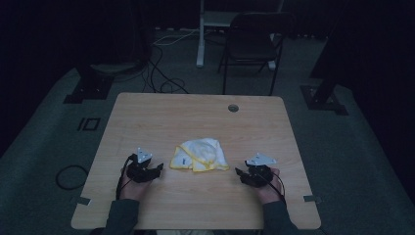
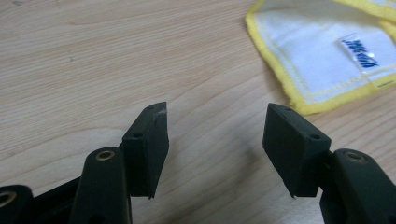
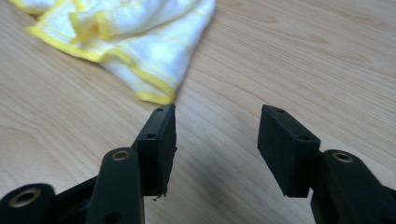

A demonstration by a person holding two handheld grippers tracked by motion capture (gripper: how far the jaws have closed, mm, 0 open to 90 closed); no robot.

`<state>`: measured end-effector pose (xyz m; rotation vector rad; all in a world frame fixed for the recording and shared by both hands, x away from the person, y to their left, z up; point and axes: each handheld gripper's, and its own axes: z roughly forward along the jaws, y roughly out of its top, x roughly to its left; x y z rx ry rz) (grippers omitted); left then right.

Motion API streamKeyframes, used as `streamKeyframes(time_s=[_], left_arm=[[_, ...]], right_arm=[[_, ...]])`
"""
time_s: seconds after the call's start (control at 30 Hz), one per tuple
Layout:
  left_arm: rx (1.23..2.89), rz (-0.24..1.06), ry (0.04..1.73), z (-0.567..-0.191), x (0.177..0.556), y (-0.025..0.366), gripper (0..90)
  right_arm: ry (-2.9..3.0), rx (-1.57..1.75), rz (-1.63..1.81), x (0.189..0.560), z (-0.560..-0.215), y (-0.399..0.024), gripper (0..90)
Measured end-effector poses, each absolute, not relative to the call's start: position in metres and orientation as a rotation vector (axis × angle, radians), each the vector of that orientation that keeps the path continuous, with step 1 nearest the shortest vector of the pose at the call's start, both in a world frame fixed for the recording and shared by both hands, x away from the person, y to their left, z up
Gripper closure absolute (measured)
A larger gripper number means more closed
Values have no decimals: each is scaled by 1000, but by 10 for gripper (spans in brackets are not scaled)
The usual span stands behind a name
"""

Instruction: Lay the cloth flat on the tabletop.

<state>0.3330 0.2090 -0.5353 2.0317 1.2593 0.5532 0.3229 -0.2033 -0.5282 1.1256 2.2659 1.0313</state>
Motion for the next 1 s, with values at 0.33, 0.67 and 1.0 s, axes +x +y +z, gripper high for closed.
streamKeyframes(time_s=[0.33, 0.67, 1.0], left_arm=[[2039, 526, 1215, -533, 328, 199, 431], [2026, 491, 1176, -528, 324, 194, 455], [2031, 473, 1142, -525, 322, 186, 473]], right_arm=[[2270, 1062, 1066, 319, -520, -193, 569], [2285, 1001, 1092, 317, -513, -178, 618], [2308, 937, 1098, 319, -505, -163, 654]])
